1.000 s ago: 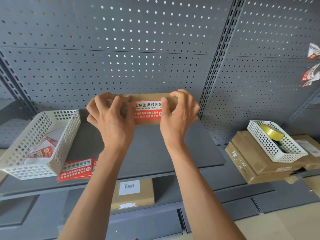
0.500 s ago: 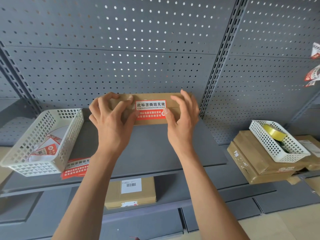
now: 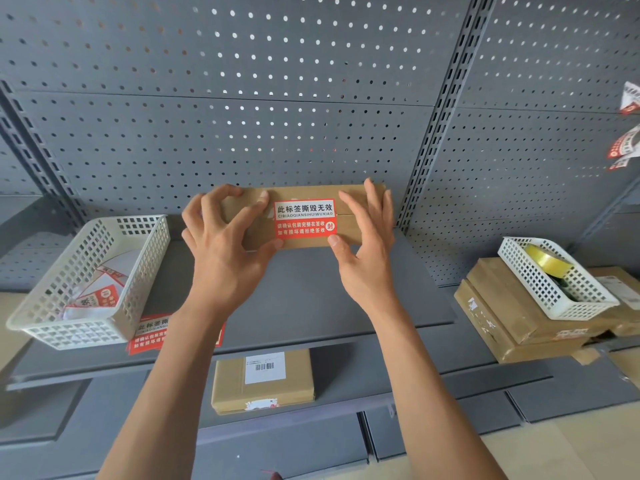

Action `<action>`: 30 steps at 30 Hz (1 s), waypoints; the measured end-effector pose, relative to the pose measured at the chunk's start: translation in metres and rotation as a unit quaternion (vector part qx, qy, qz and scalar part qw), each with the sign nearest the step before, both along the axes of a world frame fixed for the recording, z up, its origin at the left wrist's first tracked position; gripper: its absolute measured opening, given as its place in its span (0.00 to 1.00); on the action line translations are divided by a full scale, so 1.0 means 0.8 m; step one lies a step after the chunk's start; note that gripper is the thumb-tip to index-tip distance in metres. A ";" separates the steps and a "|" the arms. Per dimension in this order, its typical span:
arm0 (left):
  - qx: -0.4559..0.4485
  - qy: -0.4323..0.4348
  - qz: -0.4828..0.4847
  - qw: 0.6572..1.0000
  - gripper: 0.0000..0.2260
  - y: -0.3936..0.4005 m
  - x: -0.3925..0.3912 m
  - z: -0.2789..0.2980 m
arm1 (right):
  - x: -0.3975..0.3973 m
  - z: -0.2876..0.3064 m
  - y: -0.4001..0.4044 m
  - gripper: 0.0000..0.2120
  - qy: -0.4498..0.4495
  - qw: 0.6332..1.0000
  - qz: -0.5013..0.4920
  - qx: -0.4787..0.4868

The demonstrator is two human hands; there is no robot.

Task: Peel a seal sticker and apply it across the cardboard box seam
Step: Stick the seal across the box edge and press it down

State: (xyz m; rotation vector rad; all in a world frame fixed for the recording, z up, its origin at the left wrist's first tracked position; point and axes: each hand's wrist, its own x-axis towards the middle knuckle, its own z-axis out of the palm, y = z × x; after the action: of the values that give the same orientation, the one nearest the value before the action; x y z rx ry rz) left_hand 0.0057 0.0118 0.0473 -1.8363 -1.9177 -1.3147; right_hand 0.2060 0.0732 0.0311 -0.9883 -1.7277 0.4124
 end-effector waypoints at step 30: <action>0.026 -0.064 0.036 0.997 0.19 0.003 0.018 0.002 | -0.014 0.012 -0.004 0.19 0.086 0.994 -0.061 0.001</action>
State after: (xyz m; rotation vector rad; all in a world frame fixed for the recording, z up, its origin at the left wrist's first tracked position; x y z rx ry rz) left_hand 0.0198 0.0144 0.0492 -1.6797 -1.9713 -1.4769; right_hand 0.1947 0.0700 0.0404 -1.0196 -1.5046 0.4045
